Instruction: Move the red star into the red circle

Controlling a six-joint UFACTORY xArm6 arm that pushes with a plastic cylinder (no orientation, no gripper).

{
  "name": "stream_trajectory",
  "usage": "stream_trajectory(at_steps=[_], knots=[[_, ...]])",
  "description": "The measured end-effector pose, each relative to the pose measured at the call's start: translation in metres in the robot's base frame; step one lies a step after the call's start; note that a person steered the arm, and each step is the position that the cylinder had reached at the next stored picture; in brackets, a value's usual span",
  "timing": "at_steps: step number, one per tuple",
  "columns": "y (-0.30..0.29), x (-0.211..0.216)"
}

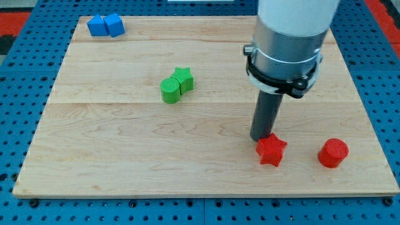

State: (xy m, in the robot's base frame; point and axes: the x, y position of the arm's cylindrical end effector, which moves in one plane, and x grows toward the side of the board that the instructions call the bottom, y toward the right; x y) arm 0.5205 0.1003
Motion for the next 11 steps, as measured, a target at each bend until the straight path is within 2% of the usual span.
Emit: stream_trajectory(at_steps=[1,2,3,4,5,6,7,9,10,11], knots=[[-0.04,0.007],[-0.073,0.042],[-0.045,0.06],[0.007,0.06],[0.002,0.066],[-0.071,0.071],[-0.079,0.044],[0.032,0.03],[0.061,0.03],[0.034,0.027]])
